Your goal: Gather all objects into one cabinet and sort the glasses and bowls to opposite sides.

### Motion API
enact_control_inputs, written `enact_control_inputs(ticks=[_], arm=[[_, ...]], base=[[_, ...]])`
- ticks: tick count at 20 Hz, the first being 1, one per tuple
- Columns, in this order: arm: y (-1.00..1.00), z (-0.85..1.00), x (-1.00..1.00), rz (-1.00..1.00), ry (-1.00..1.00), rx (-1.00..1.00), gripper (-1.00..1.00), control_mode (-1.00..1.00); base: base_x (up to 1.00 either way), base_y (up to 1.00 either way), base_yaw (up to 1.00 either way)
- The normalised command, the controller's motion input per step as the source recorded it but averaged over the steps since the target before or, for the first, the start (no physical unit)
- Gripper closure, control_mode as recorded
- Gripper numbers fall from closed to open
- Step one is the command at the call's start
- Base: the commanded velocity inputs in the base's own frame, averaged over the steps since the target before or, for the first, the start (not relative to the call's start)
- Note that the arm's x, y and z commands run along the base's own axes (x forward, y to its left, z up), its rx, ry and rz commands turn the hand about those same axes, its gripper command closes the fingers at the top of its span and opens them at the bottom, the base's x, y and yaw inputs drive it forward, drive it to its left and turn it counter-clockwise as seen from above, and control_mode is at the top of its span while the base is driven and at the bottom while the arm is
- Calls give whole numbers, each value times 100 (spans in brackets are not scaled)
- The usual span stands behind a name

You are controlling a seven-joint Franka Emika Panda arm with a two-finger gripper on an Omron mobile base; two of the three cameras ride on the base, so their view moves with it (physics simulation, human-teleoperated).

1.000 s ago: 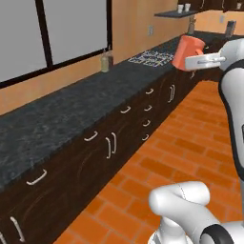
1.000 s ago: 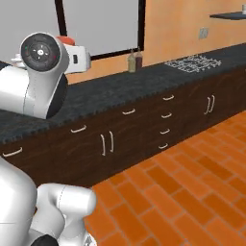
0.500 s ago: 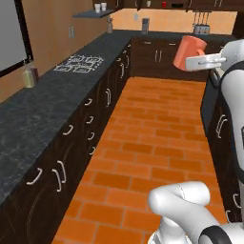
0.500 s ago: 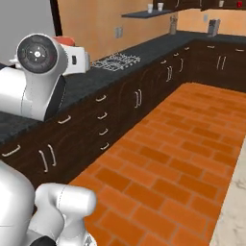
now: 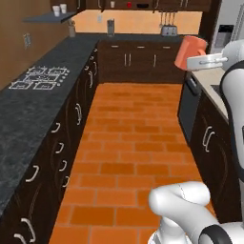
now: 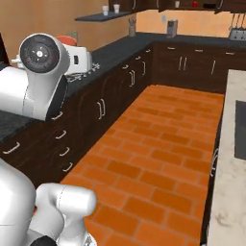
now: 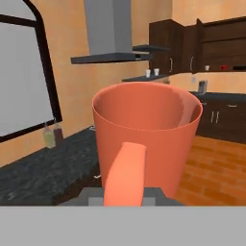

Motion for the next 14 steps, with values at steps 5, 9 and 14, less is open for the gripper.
enact_control_inputs(ticks=[5, 9, 14], arm=[[0, 0, 0, 0, 0, 0, 100, 100], [0, 0, 0, 0, 0, 0, 100, 100], [0, 0, 0, 0, 0, 0, 100, 100]], base=[[100, 9, -27], [100, 16, -15], [100, 9, -19]])
